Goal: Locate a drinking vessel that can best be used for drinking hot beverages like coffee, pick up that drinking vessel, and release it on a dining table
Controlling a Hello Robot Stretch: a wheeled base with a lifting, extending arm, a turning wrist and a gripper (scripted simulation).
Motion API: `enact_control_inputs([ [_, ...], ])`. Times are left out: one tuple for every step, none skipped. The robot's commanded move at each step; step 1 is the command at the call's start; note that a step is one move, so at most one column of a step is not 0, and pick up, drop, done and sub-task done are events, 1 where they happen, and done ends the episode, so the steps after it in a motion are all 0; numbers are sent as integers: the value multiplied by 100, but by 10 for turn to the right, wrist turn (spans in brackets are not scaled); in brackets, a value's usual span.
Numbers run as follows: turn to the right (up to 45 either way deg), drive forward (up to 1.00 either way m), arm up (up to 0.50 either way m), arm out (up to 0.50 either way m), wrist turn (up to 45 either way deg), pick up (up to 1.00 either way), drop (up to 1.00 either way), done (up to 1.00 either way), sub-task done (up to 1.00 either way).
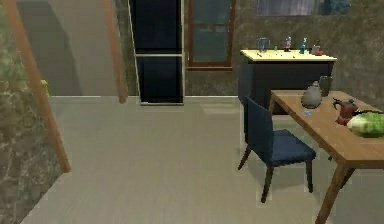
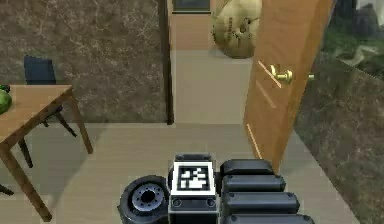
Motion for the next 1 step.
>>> enact_control_inputs([
  [0, 100, 0, 0, 0, 0, 0, 0, 0],
])
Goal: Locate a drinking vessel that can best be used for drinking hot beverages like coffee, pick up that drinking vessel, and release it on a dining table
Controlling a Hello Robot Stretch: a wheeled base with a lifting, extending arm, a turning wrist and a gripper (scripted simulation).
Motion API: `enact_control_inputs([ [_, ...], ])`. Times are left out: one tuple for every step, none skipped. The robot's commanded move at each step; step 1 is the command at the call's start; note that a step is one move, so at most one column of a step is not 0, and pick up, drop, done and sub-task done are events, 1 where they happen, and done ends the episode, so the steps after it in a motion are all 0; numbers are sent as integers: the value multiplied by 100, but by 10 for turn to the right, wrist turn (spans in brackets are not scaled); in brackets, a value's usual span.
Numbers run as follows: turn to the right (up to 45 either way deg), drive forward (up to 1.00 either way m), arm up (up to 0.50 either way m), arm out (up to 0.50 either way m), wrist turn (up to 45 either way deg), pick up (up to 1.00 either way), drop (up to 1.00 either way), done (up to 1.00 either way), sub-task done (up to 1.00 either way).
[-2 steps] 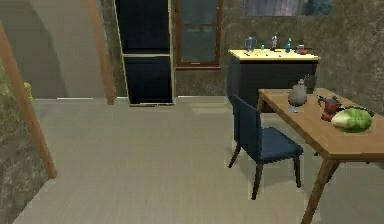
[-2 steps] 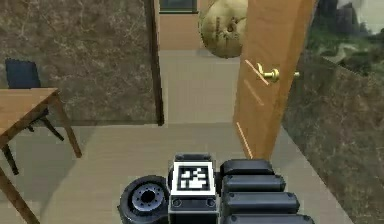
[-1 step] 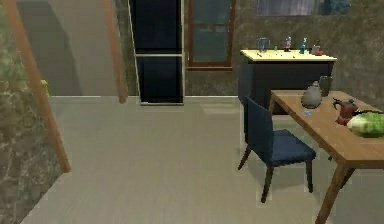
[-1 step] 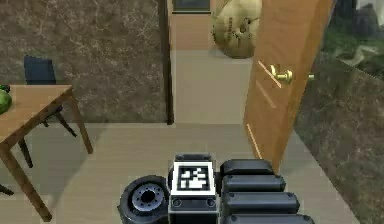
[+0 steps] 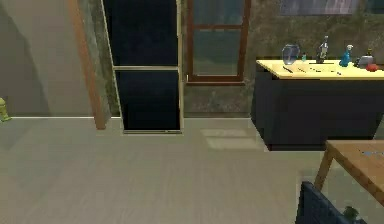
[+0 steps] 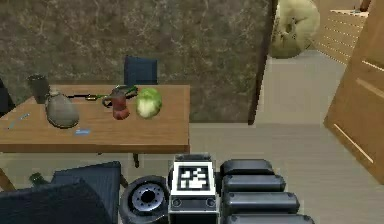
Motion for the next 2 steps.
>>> enact_control_inputs([
  [0, 95, 0, 0, 0, 0, 0, 0, 0],
  [420, 0, 0, 0, 0, 0, 0, 0, 0],
])
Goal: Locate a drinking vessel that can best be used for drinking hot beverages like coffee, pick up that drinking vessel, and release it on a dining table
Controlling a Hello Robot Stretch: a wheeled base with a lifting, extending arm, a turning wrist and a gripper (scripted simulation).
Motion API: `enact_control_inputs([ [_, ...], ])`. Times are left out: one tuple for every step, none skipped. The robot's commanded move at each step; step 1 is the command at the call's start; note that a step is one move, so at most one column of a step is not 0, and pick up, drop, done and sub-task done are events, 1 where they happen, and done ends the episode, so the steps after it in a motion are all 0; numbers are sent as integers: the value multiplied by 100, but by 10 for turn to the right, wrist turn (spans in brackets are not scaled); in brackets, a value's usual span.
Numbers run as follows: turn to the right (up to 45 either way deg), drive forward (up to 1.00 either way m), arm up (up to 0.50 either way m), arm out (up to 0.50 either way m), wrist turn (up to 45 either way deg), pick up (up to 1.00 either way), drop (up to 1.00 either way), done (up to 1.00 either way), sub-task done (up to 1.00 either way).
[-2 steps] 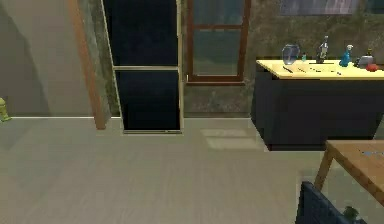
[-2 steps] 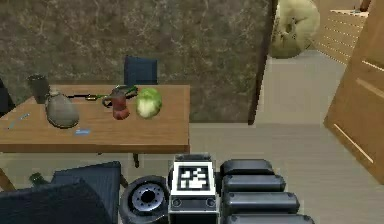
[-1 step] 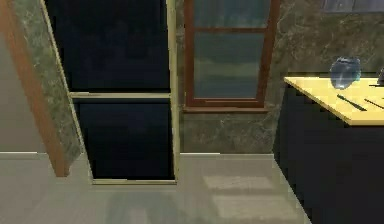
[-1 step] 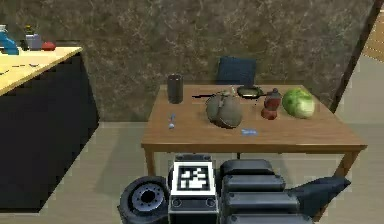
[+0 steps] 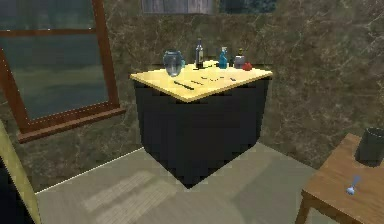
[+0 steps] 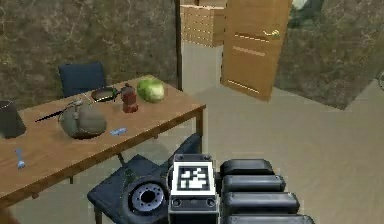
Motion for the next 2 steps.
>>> enact_control_inputs([
  [0, 50, 0, 0, 0, 0, 0, 0, 0],
  [450, 0, 0, 0, 0, 0, 0, 0, 0],
])
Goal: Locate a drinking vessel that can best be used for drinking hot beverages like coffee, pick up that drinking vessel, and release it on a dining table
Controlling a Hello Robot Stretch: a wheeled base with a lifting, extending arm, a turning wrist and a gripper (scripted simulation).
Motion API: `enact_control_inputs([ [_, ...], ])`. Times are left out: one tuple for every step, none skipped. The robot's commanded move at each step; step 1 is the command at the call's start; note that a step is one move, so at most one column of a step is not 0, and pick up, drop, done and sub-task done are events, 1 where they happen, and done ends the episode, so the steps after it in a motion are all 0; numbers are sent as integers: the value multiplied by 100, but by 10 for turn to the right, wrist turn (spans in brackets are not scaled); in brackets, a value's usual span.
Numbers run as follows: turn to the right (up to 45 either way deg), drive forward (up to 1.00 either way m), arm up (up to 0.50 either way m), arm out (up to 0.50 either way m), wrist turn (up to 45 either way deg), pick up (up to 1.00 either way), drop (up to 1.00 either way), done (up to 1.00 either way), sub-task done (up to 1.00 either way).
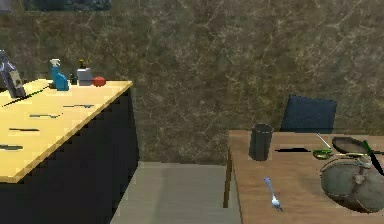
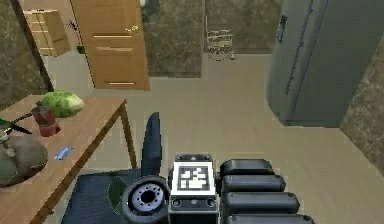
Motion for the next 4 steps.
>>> enact_control_inputs([
  [30, 0, 0, 0, 0, 0, 0, 0, 0],
  [-420, 0, 0, 0, 0, 0, 0, 0, 0],
  [330, 0, 0, 0, 0, 0, 0, 0, 0],
  [-300, 0, 0, 0, 0, 0, 0, 0, 0],
])
